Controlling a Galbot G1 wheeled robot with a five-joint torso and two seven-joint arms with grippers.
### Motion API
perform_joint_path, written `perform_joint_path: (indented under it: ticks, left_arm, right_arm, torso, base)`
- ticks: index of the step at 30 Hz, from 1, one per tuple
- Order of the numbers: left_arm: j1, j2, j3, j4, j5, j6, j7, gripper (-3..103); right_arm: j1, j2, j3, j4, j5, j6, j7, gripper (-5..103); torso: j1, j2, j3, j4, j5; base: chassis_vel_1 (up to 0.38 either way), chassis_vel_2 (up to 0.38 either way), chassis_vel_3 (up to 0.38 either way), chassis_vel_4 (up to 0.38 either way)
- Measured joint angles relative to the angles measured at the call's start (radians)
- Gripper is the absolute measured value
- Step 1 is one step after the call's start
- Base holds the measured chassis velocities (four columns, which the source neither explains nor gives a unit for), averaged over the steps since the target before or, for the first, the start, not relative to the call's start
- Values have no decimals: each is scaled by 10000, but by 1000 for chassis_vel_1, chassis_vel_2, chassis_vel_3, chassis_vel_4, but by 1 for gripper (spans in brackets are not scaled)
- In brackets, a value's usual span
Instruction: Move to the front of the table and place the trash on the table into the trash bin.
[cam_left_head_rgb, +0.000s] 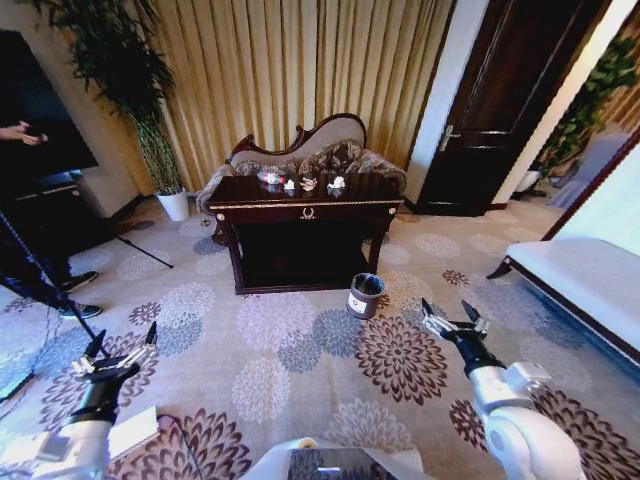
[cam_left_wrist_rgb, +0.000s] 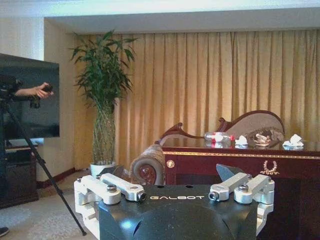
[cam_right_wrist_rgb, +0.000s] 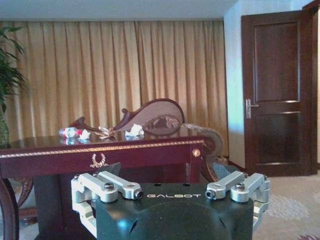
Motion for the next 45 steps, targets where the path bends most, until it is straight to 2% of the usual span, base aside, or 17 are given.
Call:
perform_joint_path:
  ticks: [3, 4, 5, 7, 8, 12, 18, 22, 27, 45]
  left_arm:
    - [-237, 89, -179, -433, -298, 1040, -48, 100]
    - [-326, 117, -203, -540, -354, 1283, -92, 100]
    - [-326, 117, -203, -540, -354, 1283, -92, 100]
    - [-607, 204, -244, -795, -454, 1940, -189, 100]
    - [-607, 204, -244, -795, -454, 1940, -189, 100]
    - [-999, 286, -140, -1041, -490, 2605, -219, 100]
    - [-1064, 301, -52, -1074, -607, 2699, 210, 100]
    - [-1049, 351, -156, -904, -682, 2578, 583, 100]
    - [-978, 358, -288, -836, -767, 2445, 869, 100]
    - [-935, 350, -359, -868, -729, 2312, 857, 100]
  right_arm:
    - [406, -150, -39, 13, 3, -375, -23, 100]
    - [487, -179, -46, -14, -1, -437, -37, 100]
    - [487, -179, -46, -14, -1, -437, -37, 100]
    - [699, -257, -44, -89, -3, -609, -67, 100]
    - [699, -257, -44, -89, -3, -609, -67, 100]
    - [769, -268, 22, -126, -34, -656, -301, 100]
    - [734, -245, 64, -86, -9, -637, -765, 100]
    - [726, -296, 134, -53, 217, -590, -1806, 100]
    - [828, -281, 113, -92, 238, -587, -2180, 100]
    - [960, -98, 84, -417, -16, -595, -1889, 100]
  torso:
    - [0, -1, 1, 1, 1]
    - [0, 0, 0, 2, 1]
    - [0, 0, 0, 2, 1]
    - [0, -1, 1, 1, 1]
    - [0, -1, 1, 1, 1]
    - [1, -1, 1, 0, 0]
    - [1, -1, 1, 0, 1]
    - [1, -1, 1, 1, 0]
    - [1, -1, 1, 1, 0]
    - [0, -1, 0, 0, 1]
  base:
    - [0, 0, 0, 0]
    - [0, 0, 0, 0]
    - [0, 0, 0, 0]
    - [0, 0, 0, 0]
    - [0, 0, 0, 0]
    - [0, 0, 0, 0]
    - [0, 0, 0, 0]
    - [0, 0, 0, 0]
    - [0, 0, 0, 0]
    - [0, 0, 0, 0]
